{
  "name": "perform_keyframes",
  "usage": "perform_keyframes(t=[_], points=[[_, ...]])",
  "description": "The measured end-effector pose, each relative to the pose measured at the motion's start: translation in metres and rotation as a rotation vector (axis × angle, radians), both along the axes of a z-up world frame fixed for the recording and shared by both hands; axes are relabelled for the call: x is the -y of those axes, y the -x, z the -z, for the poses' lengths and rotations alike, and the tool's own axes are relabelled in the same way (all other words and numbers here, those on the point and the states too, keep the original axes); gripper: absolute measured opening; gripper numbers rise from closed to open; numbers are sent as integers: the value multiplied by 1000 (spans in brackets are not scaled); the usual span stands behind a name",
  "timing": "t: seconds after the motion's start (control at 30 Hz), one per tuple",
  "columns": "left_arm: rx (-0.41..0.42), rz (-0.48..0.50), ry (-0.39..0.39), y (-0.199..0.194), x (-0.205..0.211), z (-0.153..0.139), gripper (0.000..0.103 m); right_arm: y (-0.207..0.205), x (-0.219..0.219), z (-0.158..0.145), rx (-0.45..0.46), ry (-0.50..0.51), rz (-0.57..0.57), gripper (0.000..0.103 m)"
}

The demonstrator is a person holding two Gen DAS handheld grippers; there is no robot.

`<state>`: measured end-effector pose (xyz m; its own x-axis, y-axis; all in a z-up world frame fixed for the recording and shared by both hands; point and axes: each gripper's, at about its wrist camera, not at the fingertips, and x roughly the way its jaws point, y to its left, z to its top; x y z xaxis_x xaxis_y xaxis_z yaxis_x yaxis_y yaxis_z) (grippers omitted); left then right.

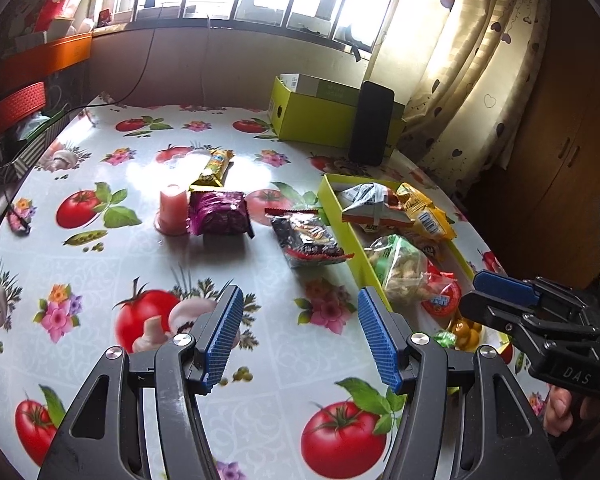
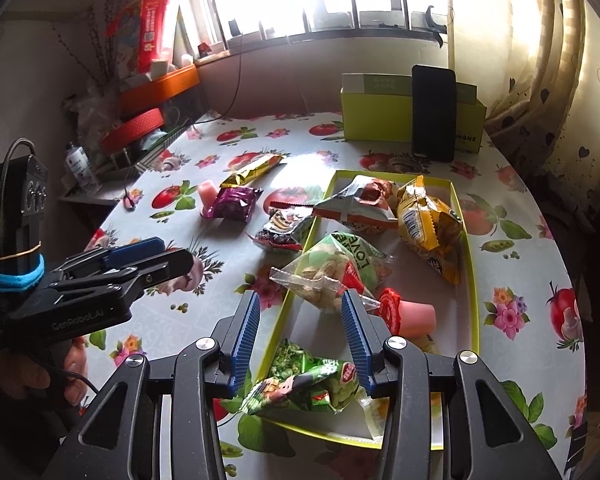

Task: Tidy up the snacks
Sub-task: 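Withdraw both open tools from the tray, then grasp the dark snack pack with the left tool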

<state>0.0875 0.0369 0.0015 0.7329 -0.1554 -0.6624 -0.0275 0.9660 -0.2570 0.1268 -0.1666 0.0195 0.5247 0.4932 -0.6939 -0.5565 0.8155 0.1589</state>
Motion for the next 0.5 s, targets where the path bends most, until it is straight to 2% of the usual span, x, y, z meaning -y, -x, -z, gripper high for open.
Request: perform_keyframes(t=[0.5], points=[[-62,15,-32,-81,11,21,60,-26,8,8,-21,-8,9,41]])
